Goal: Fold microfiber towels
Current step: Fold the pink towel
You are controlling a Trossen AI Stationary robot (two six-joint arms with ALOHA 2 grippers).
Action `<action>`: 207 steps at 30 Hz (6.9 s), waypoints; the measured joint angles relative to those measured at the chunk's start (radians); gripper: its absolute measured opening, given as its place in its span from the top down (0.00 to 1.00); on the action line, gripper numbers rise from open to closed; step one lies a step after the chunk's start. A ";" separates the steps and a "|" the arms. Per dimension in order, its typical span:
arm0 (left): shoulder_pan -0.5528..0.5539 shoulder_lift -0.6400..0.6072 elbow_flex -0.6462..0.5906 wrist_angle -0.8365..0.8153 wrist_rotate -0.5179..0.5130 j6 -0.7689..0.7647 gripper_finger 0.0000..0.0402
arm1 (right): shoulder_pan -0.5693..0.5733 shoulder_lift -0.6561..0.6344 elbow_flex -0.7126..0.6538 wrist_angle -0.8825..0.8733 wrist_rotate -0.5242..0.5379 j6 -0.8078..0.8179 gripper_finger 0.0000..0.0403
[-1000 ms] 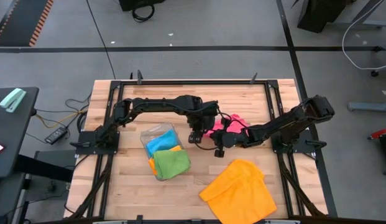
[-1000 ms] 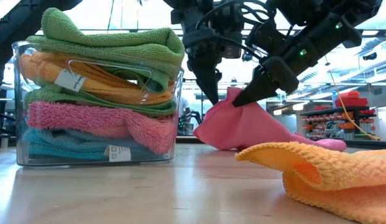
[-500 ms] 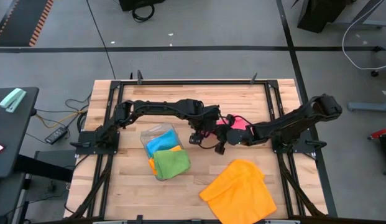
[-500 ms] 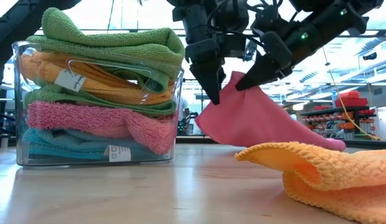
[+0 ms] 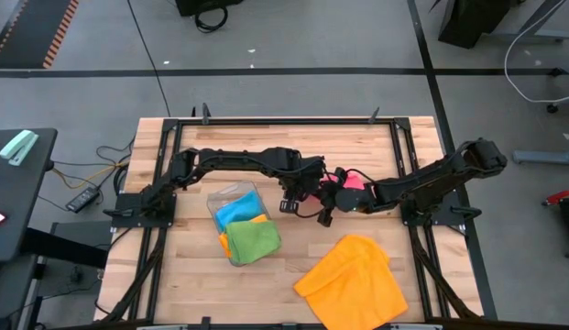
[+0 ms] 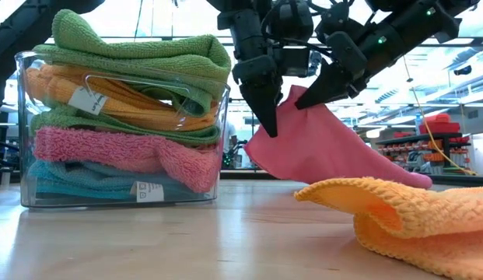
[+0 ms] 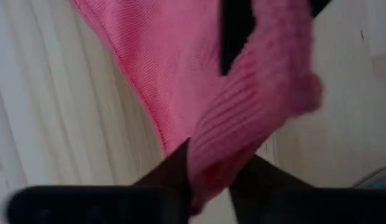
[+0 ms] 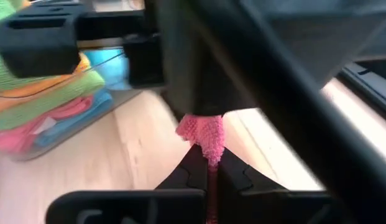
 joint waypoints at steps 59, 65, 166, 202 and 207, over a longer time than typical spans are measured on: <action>-0.102 -0.005 0.084 -0.165 0.210 0.183 0.90 | -0.111 0.215 -0.179 0.343 -0.199 0.095 0.61; -0.102 -0.005 0.084 -0.166 0.209 0.184 0.94 | -0.103 -0.011 -0.179 0.110 -0.192 0.138 0.61; -0.027 0.122 0.096 0.027 0.131 -0.246 0.57 | -0.031 -0.136 -0.199 -0.194 -0.200 0.394 0.58; 0.031 0.094 0.097 -0.070 0.112 -0.209 0.82 | 0.063 -0.034 -0.171 0.016 -0.002 0.280 0.43; 0.062 0.094 0.097 -0.136 0.099 -0.188 0.84 | 0.045 0.033 -0.171 0.087 -0.017 0.255 0.44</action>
